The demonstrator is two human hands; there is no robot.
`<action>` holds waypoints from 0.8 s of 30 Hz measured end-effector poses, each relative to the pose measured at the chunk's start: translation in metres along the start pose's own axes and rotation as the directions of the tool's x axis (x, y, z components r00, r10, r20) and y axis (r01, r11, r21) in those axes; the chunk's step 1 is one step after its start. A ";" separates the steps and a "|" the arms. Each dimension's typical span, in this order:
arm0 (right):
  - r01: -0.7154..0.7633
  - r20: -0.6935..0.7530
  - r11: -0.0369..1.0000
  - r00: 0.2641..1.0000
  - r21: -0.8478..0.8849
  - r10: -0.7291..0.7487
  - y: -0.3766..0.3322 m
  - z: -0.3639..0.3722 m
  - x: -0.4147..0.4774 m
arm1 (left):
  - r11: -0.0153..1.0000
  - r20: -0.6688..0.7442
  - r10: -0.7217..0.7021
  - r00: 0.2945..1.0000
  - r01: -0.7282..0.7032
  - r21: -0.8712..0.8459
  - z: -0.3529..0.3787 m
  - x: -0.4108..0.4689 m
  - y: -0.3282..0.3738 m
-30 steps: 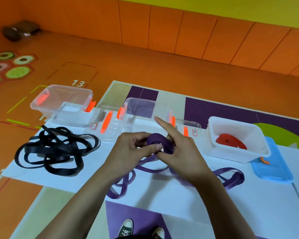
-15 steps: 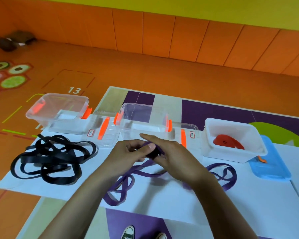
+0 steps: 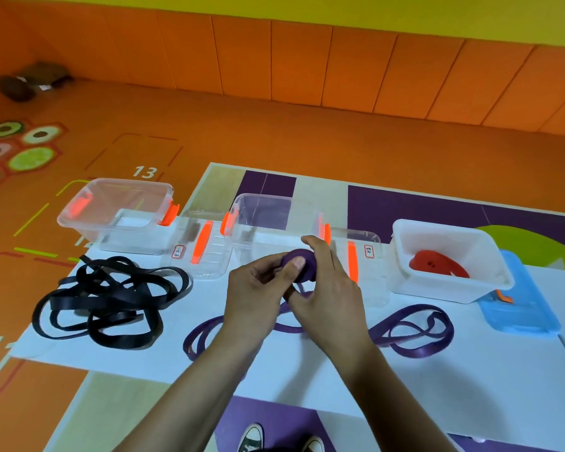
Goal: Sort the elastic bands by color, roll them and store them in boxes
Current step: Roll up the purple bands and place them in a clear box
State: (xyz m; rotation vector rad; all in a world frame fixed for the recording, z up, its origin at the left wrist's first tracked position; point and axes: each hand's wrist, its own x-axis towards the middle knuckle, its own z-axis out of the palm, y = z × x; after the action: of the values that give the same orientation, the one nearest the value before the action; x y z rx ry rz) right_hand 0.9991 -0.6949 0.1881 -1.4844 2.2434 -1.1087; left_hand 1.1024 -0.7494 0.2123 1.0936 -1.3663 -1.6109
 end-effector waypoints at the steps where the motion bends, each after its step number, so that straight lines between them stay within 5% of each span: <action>1: -0.016 -0.014 1.000 1.000 0.002 0.016 -0.001 0.004 -0.002 | 1.000 -0.016 -0.013 1.000 0.013 -0.005 0.002 -0.001 -0.001; 4: 0.008 0.049 0.996 0.999 0.084 -0.012 0.005 0.001 0.000 | 1.000 0.037 -0.031 0.999 0.031 0.004 0.001 0.000 -0.001; 6: 0.058 0.218 0.991 0.972 0.122 -0.084 0.015 -0.015 0.006 | 0.996 0.168 -0.055 0.984 0.042 0.080 -0.010 0.006 -0.002; 9: 0.246 0.444 0.968 0.874 -0.055 -0.198 0.019 -0.035 0.012 | 0.971 0.377 -0.123 0.918 0.032 0.239 -0.027 0.009 0.001; 14: 0.332 0.427 0.934 0.869 -0.134 -0.249 0.016 -0.039 0.010 | 0.968 0.417 -0.071 0.906 -0.038 0.248 -0.031 0.011 0.010; 18: 0.073 0.393 0.996 0.915 0.058 -0.090 0.017 -0.047 0.011 | 0.964 0.351 0.041 0.936 -0.128 0.231 -0.031 0.009 0.009; 24: -0.230 0.513 0.901 0.858 0.367 0.010 0.020 -0.078 0.019 | 0.955 0.237 0.132 0.963 -0.187 0.230 -0.025 0.003 0.011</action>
State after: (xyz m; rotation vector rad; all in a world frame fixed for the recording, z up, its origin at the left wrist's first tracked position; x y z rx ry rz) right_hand 0.9329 -0.6713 0.2313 -1.2448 1.5947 -0.9451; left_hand 1.1247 -0.7625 0.2213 0.9367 -1.7980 -1.5022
